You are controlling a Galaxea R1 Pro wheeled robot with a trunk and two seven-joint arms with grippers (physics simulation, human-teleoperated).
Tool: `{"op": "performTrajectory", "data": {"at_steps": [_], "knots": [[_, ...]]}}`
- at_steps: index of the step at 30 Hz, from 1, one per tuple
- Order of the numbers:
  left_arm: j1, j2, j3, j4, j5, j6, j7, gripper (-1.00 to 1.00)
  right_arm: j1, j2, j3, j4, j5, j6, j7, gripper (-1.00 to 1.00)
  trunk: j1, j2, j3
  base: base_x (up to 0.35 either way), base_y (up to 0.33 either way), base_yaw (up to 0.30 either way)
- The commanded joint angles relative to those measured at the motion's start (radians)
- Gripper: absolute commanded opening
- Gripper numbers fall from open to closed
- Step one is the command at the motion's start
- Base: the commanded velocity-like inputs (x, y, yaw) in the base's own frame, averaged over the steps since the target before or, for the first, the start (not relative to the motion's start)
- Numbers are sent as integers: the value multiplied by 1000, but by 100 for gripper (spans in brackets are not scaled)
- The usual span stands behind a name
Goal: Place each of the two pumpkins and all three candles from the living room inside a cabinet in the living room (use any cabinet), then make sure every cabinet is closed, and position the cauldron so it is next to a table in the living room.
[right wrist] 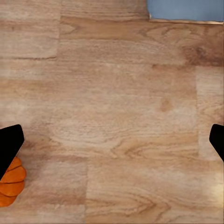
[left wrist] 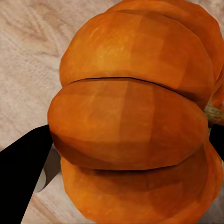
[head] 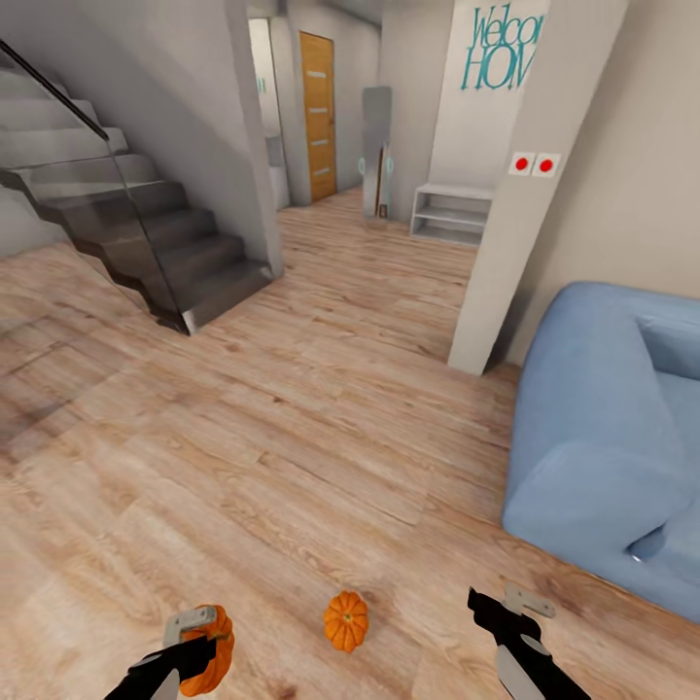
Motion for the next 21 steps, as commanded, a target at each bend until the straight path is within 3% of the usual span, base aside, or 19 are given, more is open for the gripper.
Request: {"op": "performTrajectory", "data": {"at_steps": [1,7,14,21], "knots": [[0,1,-8,-2,8,4,9,-100,-1,-1,8,-1,-11,-5,-6,100,0,0,-1,129,0,56],[0,1,-8,-2,8,4,9,-100,-1,-1,8,-1,-11,-5,-6,100,0,0,-1,211,-4,24],[-1,1,-9,-2,8,4,9,-100,-1,-1,8,-1,-11,-5,-6,100,0,0,-1,239,-70,161],[0,1,-9,-2,8,4,9,-100,-1,-1,8,-1,-11,-5,-6,100,0,0,-1,81,19,61]]}}
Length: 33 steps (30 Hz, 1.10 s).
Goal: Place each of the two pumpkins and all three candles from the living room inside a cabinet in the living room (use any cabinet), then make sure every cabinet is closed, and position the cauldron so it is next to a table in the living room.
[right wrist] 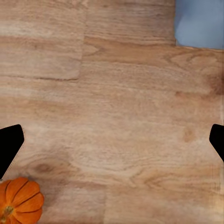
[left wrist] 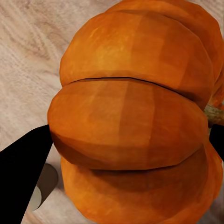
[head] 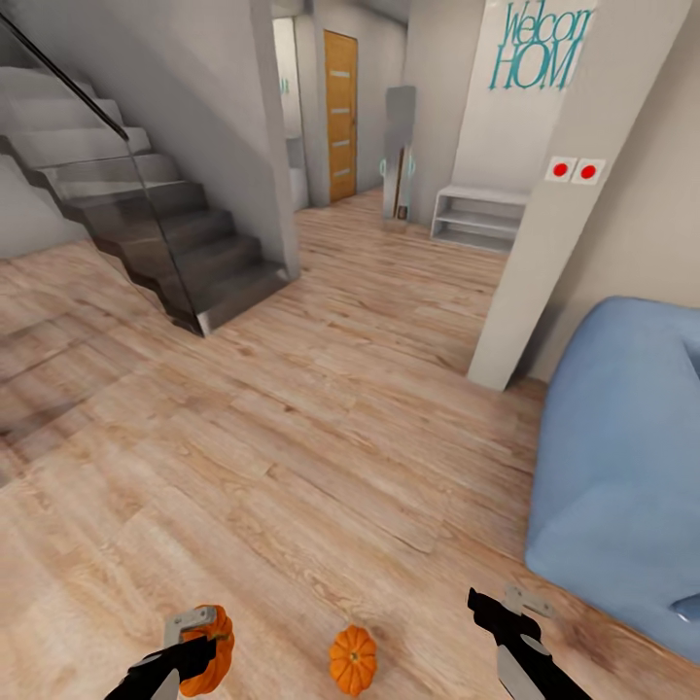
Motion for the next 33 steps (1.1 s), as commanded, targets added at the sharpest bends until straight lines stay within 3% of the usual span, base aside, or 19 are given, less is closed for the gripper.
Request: {"op": "performTrajectory", "data": {"at_steps": [1,19,33], "knots": [[0,1,-8,-3,8,4,9,-100,0,-1,8,-1,-11,-5,-7,100,0,0,-1,122,8,148],[-1,1,-9,-2,8,4,9,-100,0,-1,9,-1,-11,-5,-6,100,0,0,-1,165,10,72],[-1,1,-19,-2,8,4,9,-100,0,-1,8,-1,-11,-6,-6,100,0,0,-1,12,9,54]]}}
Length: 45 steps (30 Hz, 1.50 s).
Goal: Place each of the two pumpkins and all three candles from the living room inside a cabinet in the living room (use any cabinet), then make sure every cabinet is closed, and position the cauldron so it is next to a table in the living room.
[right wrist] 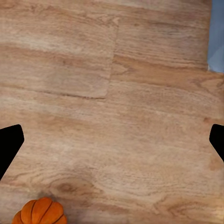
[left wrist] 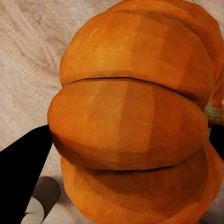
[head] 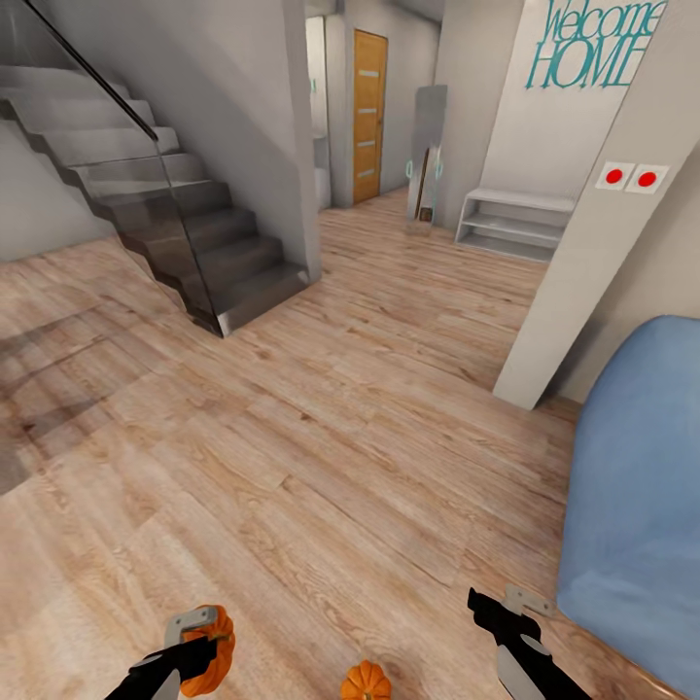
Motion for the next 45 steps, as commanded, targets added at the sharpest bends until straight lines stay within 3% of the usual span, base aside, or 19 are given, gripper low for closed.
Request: {"op": "performTrajectory", "data": {"at_steps": [1,45], "knots": [[0,1,-11,-3,8,4,10,-100,-1,-1,8,0,-11,-5,-6,100,0,0,-1,0,0,0],[0,1,-18,-2,8,4,10,-100,-1,-1,10,0,-11,-4,-6,100,0,0,-1,11,4,62]]}}
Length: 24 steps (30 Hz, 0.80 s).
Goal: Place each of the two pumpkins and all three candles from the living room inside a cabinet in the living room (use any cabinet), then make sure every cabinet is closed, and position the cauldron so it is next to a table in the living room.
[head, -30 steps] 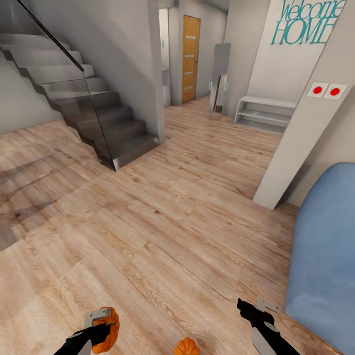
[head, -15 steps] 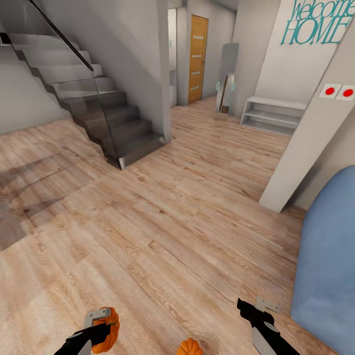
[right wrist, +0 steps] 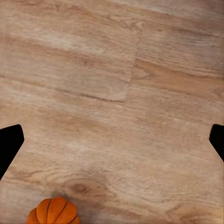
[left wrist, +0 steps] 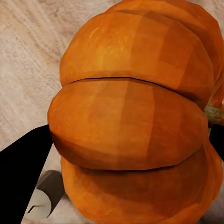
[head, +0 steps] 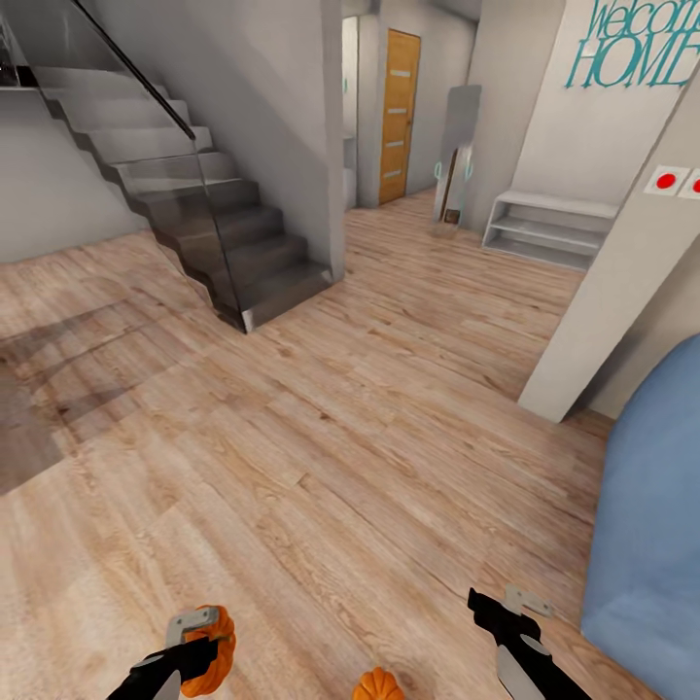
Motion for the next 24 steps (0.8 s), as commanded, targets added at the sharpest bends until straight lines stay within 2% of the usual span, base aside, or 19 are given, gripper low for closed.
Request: {"op": "performTrajectory", "data": {"at_steps": [1,10,24], "knots": [[0,1,-9,-3,9,2,9,-100,-1,-1,8,-1,-11,-6,-6,100,0,0,-1,0,0,25],[0,1,-27,21,10,-42,11,-100,-1,-1,8,-1,-11,-6,-6,100,0,0,-1,-1,0,28],[0,1,-28,24,9,-48,11,-100,-1,-1,8,-1,-11,-6,-6,100,0,0,-1,-22,-22,31]]}}
